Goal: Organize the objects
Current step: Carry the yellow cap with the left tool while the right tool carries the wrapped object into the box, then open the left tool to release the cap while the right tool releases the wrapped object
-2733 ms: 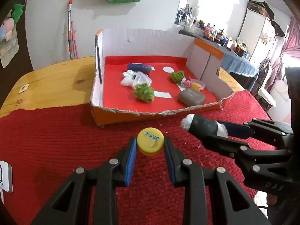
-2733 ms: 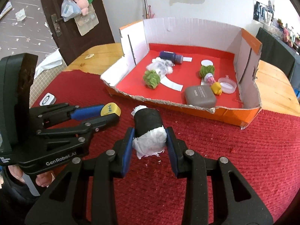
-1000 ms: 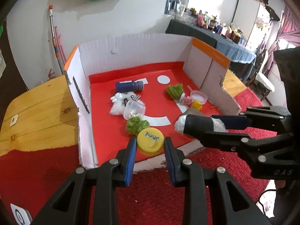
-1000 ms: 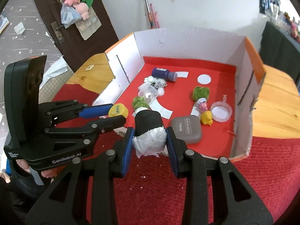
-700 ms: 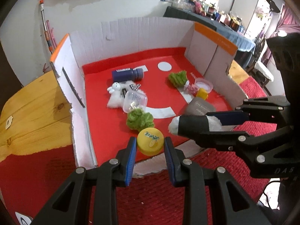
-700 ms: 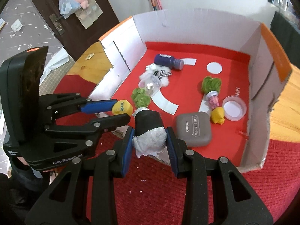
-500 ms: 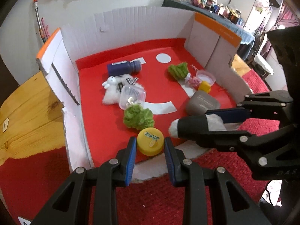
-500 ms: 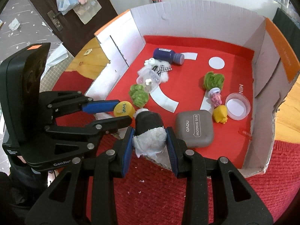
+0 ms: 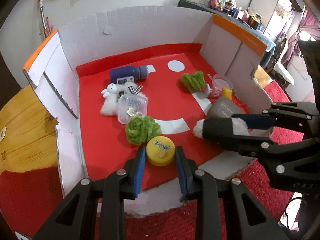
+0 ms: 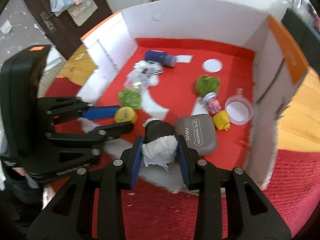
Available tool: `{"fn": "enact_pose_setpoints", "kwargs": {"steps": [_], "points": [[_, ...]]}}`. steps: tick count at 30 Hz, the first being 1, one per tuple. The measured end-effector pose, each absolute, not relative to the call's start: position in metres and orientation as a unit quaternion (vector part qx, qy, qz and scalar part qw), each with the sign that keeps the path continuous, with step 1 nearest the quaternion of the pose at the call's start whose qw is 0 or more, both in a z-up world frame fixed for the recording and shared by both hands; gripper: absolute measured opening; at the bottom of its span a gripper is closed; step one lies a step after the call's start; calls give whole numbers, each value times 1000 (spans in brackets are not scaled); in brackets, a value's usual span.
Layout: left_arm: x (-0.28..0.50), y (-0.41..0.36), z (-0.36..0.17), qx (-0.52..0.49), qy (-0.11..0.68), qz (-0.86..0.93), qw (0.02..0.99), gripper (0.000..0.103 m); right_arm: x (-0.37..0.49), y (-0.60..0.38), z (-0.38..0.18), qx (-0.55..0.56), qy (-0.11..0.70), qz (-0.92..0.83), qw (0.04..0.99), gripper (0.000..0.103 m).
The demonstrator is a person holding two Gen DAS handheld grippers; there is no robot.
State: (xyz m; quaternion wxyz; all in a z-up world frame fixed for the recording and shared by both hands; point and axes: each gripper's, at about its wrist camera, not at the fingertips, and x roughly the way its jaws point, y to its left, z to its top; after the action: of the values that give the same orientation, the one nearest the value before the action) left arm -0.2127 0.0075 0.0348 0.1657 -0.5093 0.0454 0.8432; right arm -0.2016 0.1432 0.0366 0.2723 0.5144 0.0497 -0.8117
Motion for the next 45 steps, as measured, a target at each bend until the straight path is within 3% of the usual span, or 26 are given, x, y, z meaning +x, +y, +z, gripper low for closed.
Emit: {"fn": "enact_pose_setpoints", "kwargs": {"steps": [19,40,45], "points": [[-225,8,29,-493,38,857,147,31,-203,148,21,464,60,-859,206,32],[-225,5,28,-477,33,868,135,32,-198,156,21,455,39,-863,215,32],[-224,5,29,-471,35,872,126,44,-196,158,22,454,37,-864,216,32]]}}
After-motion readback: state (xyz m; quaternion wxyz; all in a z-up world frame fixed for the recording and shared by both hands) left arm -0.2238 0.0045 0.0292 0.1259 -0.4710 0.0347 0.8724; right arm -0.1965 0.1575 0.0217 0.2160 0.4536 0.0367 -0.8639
